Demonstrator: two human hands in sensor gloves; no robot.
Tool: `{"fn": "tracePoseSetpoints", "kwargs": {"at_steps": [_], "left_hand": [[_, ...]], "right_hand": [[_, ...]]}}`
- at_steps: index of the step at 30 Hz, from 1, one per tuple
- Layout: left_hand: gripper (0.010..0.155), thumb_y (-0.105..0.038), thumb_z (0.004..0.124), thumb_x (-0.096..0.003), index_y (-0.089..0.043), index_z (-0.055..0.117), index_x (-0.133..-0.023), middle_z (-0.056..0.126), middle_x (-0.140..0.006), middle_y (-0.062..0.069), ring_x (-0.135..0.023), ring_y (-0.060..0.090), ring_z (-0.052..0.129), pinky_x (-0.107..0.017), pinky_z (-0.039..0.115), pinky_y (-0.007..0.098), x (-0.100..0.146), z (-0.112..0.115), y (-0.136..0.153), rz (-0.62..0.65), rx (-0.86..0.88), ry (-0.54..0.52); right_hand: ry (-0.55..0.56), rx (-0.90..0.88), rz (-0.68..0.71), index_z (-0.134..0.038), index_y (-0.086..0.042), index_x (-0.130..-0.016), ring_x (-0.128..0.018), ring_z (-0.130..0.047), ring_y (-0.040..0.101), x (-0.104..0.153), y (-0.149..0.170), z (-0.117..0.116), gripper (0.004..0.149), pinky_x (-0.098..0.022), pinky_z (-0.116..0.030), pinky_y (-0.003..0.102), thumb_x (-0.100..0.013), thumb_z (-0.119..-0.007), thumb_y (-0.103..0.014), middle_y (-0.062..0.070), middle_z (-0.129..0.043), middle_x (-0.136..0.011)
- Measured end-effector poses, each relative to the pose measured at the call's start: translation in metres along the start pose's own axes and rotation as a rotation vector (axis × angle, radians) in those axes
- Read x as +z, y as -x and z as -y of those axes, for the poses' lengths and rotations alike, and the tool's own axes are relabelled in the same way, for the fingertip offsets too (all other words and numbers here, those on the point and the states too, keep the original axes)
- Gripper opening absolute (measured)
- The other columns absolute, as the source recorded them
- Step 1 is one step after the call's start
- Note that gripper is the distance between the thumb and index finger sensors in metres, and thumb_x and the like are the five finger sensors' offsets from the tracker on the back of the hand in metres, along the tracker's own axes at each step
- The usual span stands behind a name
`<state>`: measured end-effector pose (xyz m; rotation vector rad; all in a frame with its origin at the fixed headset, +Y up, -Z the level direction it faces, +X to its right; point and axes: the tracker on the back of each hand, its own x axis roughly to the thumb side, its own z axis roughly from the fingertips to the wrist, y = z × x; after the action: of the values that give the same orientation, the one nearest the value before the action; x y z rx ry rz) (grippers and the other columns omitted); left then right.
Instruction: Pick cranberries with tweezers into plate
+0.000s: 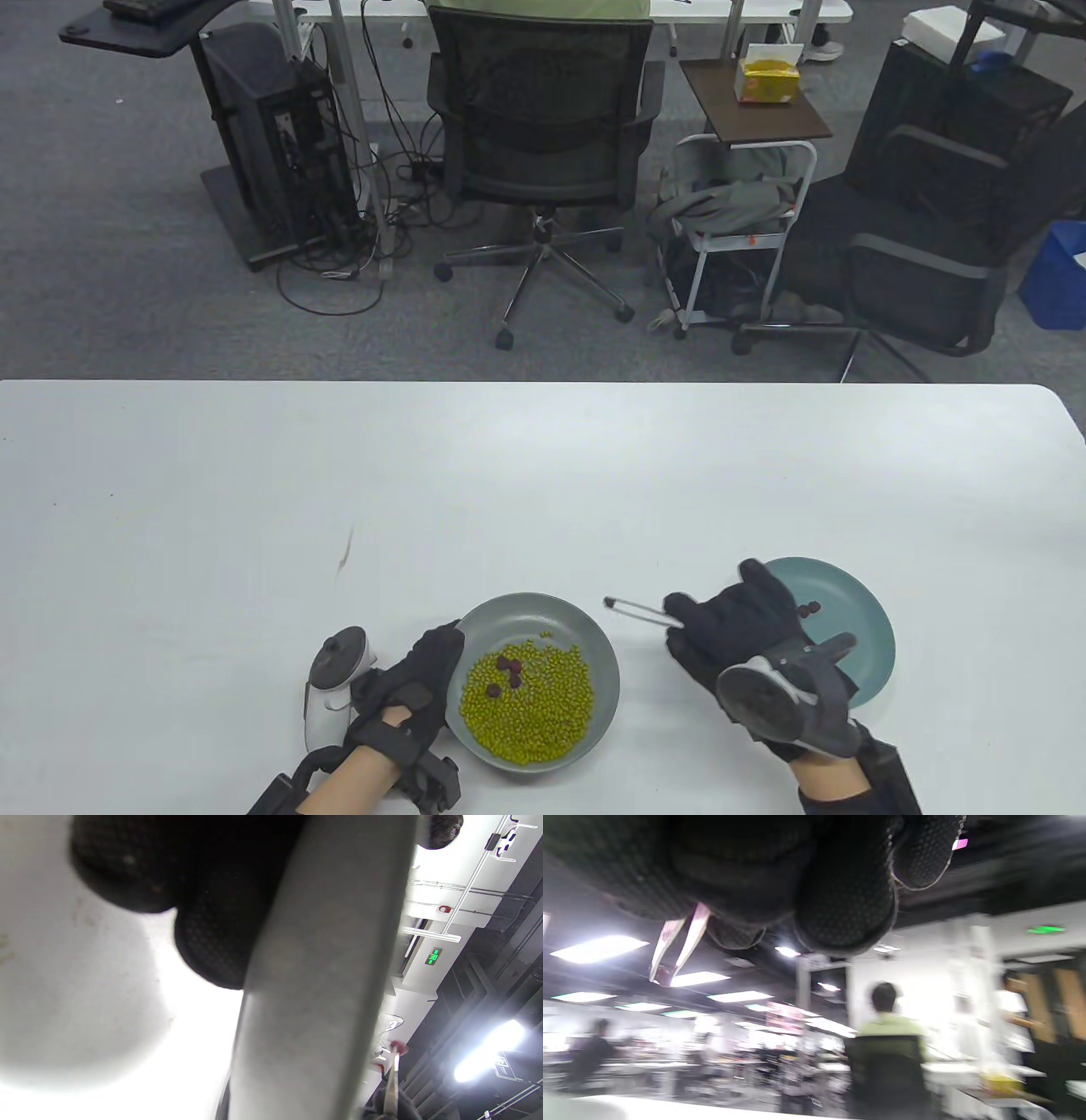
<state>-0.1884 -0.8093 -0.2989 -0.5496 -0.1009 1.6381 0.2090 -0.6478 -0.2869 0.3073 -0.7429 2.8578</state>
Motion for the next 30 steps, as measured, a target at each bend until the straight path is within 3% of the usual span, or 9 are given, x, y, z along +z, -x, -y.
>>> {"fn": "tracePoseSetpoints", "kwargs": {"at_steps": [5,8,12,22,29,30], "left_hand": [[0.06,-0.053,0.058,-0.0534,-0.018,0.047,-0.101,0.084,-0.08,0.004,-0.036,0.023,0.111,-0.025,0.093,0.039,0.0,0.001,0.001,-0.005,-0.005,0.005],[0.06,-0.053,0.058,-0.0534,-0.018,0.047,-0.101,0.084,-0.08,0.004,-0.035,0.023,0.112,-0.025,0.093,0.039,0.0,0.002,0.001,-0.008,-0.005,0.009],[0.06,-0.053,0.058,-0.0534,-0.018,0.047,-0.101,0.084,-0.08,0.004,-0.036,0.023,0.111,-0.025,0.093,0.039,-0.001,0.001,0.001,-0.008,-0.012,0.009],[0.06,-0.053,0.059,-0.0534,-0.018,0.047,-0.101,0.084,-0.08,0.004,-0.036,0.023,0.112,-0.025,0.093,0.039,-0.001,0.001,0.002,-0.007,-0.014,0.01],[0.06,-0.053,0.059,-0.0533,-0.018,0.048,-0.101,0.084,-0.08,0.005,-0.035,0.023,0.112,-0.025,0.093,0.039,-0.001,0.001,0.001,-0.004,-0.016,0.011],[0.06,-0.053,0.059,-0.0533,-0.018,0.048,-0.101,0.084,-0.08,0.005,-0.035,0.023,0.112,-0.025,0.093,0.039,-0.001,0.001,0.001,-0.004,-0.016,0.009]], "right_hand": [[-0.262,0.07,-0.443,-0.093,-0.03,-0.069,-0.051,-0.095,0.012,-0.004,0.086,-0.007,0.045,-0.071,-0.059,0.053,-0.032,-0.083,-0.053,-0.017,-0.094,-0.041],[-0.382,0.082,-0.521,-0.094,-0.029,-0.068,-0.049,-0.096,0.013,0.0,0.114,-0.03,0.045,-0.07,-0.061,0.05,-0.032,-0.084,-0.053,-0.017,-0.095,-0.04],[-0.524,0.091,-0.517,-0.096,-0.03,-0.066,-0.047,-0.097,0.012,0.002,0.123,-0.049,0.045,-0.069,-0.062,0.049,-0.03,-0.085,-0.054,-0.018,-0.095,-0.037],[-0.646,0.138,-0.454,-0.099,-0.03,-0.062,-0.043,-0.1,0.011,0.003,0.121,-0.055,0.045,-0.067,-0.066,0.048,-0.027,-0.087,-0.055,-0.019,-0.097,-0.034],[-0.665,0.164,-0.503,-0.097,-0.03,-0.064,-0.043,-0.1,0.011,0.003,0.122,-0.053,0.048,-0.066,-0.066,0.048,-0.027,-0.085,-0.057,-0.019,-0.097,-0.034],[-0.617,0.151,-0.502,-0.096,-0.03,-0.066,-0.045,-0.099,0.011,0.002,0.123,-0.051,0.048,-0.067,-0.065,0.048,-0.028,-0.084,-0.057,-0.019,-0.096,-0.035]]}}
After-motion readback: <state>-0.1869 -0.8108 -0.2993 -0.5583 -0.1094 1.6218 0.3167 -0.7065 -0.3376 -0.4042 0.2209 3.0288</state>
